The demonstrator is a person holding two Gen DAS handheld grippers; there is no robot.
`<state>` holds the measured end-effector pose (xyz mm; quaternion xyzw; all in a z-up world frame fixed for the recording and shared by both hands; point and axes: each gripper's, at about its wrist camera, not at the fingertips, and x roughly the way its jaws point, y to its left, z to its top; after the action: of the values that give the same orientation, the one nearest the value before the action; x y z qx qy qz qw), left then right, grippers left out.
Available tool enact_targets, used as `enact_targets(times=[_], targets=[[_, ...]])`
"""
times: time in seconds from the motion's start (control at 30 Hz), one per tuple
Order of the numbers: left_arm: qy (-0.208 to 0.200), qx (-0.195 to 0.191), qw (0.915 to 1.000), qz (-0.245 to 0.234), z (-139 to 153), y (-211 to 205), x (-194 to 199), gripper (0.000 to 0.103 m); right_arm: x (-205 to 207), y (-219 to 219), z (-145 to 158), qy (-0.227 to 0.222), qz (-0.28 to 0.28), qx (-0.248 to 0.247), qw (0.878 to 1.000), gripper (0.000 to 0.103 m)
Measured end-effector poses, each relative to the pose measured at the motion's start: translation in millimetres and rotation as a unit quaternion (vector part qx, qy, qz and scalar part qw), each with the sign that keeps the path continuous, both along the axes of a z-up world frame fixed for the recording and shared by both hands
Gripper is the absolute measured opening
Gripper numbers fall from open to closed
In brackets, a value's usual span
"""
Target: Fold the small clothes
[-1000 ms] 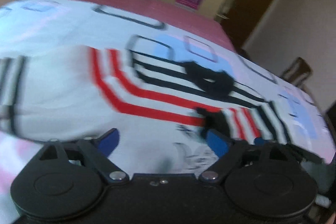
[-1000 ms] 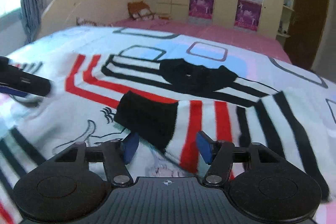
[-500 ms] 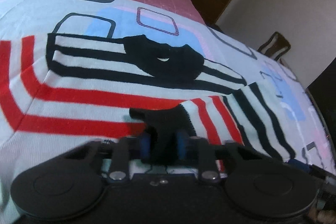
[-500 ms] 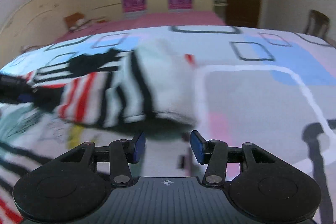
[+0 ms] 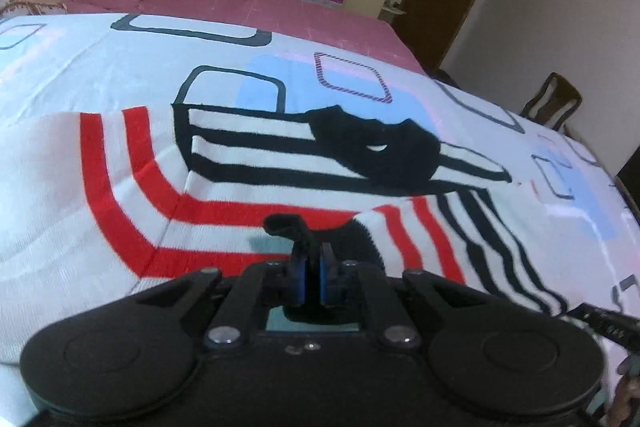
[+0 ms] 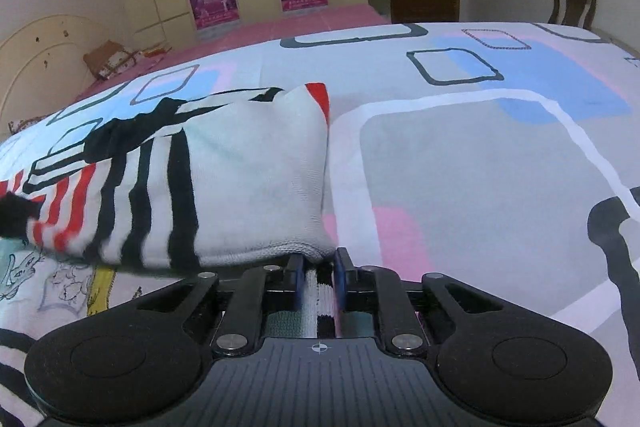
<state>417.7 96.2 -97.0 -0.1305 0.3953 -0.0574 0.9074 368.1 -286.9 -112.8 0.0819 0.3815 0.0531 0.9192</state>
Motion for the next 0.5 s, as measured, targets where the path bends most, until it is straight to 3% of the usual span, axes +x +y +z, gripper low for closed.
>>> enact_targets(times=[0.13,0.2,0.27,0.33,0.37,0.43,0.5], targets=[[0.011,-0.002,0.9999,-0.001,-12,2,0,0.008,2,3,4,0.010,0.018,-0.011,1.000,0.015],[0.010,0.000,1.0000,-0.001,-12,4,0,0.019,-6,1,14,-0.007,0.036,-0.016,0.999,0.015],[0.000,-0.004,1.0000,0.004,-9,7,-1,0.042,-20,-7,30,-0.048,0.038,-0.005,0.998,0.015],[-0.008,0.008,0.9998,0.015,-6,9,-1,0.046,-19,-17,40,-0.064,0.022,0.014,0.998,0.016],[-0.011,0.013,0.9996,0.022,-4,10,0,0.044,-13,-19,42,-0.062,0.016,0.024,0.998,0.020],[-0.023,0.022,0.9988,0.037,1,10,2,0.044,11,-26,43,-0.056,-0.013,0.059,0.997,0.068],[-0.034,0.031,0.9983,0.035,7,5,6,0.043,37,-29,44,-0.068,-0.015,0.089,0.994,0.069]])
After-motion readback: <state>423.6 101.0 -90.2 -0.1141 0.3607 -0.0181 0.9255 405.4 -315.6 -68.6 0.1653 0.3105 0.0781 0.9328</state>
